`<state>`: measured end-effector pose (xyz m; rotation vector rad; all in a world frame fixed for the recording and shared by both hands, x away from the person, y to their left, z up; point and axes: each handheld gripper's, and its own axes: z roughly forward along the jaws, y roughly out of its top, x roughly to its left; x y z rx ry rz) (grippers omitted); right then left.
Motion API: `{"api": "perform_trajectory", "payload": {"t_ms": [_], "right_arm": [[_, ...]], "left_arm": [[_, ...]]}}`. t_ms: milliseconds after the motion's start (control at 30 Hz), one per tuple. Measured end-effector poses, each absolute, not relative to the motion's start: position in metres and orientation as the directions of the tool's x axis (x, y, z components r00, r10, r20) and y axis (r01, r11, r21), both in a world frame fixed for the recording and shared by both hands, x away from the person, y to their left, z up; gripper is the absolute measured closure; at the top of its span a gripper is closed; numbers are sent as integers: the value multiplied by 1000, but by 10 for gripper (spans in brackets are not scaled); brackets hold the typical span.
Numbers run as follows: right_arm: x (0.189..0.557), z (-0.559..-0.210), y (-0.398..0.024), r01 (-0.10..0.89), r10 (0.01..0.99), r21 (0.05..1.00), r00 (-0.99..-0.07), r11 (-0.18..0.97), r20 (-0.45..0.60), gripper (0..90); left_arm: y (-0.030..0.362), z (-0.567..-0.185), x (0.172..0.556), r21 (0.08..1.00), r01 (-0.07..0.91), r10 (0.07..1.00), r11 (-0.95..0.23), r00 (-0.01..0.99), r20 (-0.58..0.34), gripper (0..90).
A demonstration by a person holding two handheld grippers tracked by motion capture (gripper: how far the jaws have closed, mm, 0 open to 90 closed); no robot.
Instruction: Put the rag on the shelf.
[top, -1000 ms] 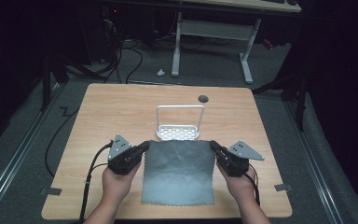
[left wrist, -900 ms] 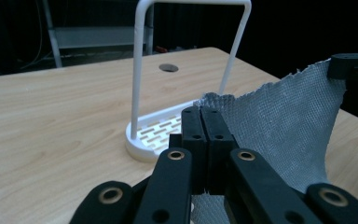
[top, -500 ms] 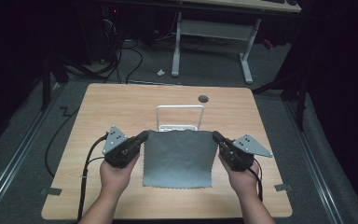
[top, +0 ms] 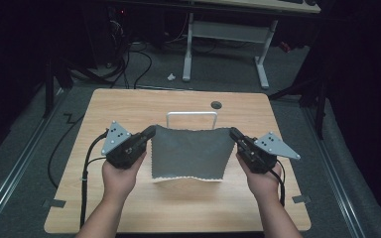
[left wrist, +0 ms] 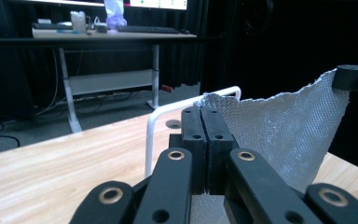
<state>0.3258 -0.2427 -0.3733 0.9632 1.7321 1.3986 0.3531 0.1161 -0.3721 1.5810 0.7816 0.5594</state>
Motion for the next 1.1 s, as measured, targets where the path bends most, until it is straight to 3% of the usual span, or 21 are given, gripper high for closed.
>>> {"api": "perform_trajectory", "payload": {"t_ms": [633,1100], "right_arm": [[354,-342,-246,86,891,989,-448,120,-69,897],[401,-330,-238,115,899,988,-436,107,-46,897]], "left_arm": [[111,-351,388,988,141,766,-66,641,-40,893],[113,-340,428,988,139,791,-70,611,-30,893]]}}
